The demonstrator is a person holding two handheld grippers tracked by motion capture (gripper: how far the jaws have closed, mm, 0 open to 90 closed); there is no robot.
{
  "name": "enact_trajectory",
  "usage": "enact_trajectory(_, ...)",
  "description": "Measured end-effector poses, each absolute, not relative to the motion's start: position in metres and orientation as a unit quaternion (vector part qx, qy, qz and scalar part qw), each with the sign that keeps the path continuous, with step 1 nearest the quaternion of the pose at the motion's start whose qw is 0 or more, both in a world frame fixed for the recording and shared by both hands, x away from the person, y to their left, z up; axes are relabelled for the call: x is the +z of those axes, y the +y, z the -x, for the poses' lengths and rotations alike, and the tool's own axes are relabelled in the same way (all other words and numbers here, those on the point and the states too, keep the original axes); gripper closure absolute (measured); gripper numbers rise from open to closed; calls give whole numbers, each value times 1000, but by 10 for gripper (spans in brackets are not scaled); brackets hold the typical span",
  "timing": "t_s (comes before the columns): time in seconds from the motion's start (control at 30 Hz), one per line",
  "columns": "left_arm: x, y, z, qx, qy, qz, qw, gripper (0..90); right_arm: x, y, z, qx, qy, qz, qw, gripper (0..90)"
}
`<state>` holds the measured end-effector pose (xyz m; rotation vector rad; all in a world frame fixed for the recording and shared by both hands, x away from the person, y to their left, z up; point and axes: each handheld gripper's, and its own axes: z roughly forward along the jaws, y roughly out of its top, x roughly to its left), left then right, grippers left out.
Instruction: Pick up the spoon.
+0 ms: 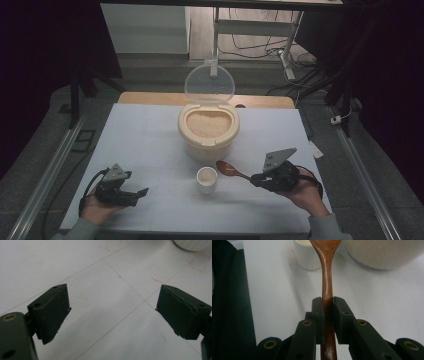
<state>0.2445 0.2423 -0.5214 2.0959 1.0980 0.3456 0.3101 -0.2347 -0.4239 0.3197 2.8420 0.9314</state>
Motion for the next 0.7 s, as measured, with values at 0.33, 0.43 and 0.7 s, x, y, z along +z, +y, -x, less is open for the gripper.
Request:
enact_trajectory(0.33,-522,241,-245,132,426,-817,366,114,-422,-209,-309,307,947,-76,60,803)
enact_trajectory(0.43,-522,241,-245,132,426,-817,365,114,-420,-201,-310,308,947,-65,61,803)
enact_trajectory(0.7,-522,241,-245,130,426,-817,365,114,-419,-188,-310,305,949,-48,62,803)
